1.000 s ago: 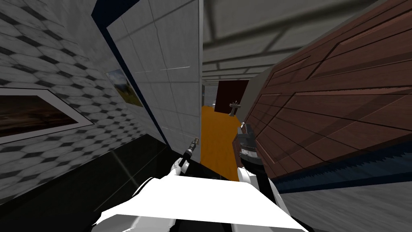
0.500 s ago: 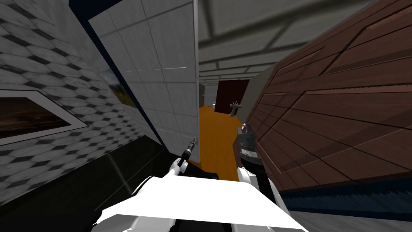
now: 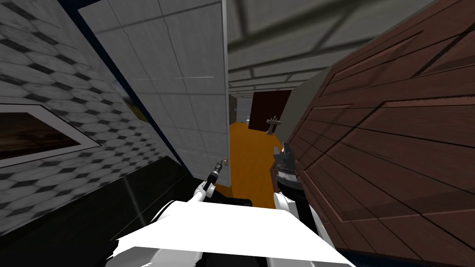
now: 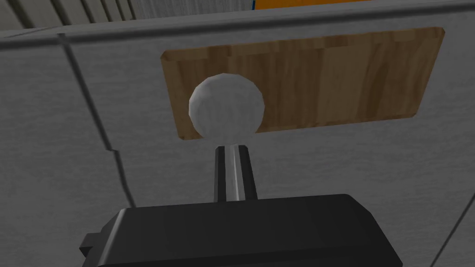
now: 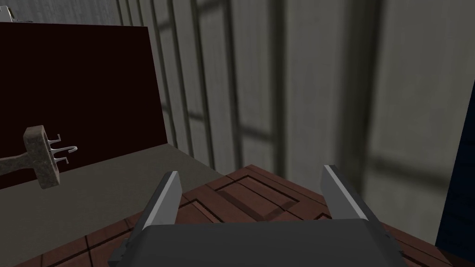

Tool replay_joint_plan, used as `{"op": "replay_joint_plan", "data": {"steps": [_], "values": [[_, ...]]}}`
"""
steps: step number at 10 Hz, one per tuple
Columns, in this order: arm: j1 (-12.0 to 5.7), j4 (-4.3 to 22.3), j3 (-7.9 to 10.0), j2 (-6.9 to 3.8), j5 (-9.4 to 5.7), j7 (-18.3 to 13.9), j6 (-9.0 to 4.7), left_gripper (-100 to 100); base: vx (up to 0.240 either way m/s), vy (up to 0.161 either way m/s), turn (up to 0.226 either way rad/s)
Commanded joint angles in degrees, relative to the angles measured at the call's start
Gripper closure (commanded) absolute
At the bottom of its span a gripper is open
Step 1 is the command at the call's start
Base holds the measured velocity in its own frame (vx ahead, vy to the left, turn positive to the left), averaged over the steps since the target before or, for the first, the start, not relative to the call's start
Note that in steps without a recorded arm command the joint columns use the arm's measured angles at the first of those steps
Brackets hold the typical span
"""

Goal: Push the door open

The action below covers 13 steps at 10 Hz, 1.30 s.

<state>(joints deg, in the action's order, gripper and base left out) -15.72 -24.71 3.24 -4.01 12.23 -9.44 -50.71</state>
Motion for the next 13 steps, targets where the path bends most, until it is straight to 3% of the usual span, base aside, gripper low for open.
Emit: {"op": "replay_joint_plan", "data": {"steps": [1,7,8,13], "values": [[-0.1,-0.2,0.14,-0.07,-0.16,-0.2,0.11,-100,-0.081,-0.029,0.087],[-0.41,-0.6,0.6,0.86,-0.68,-0.6,0.47,-100,-0.214,-0.054,0.05],[-0.61,-0.1,0.6,0.62,-0.66,-0.6,0.18,-100,-0.103,-0.026,0.006],[-0.37,0.0,1.16,0.2,-1.03,0.1,-0.46,-100,0.177,-0.031,-0.025]]}}
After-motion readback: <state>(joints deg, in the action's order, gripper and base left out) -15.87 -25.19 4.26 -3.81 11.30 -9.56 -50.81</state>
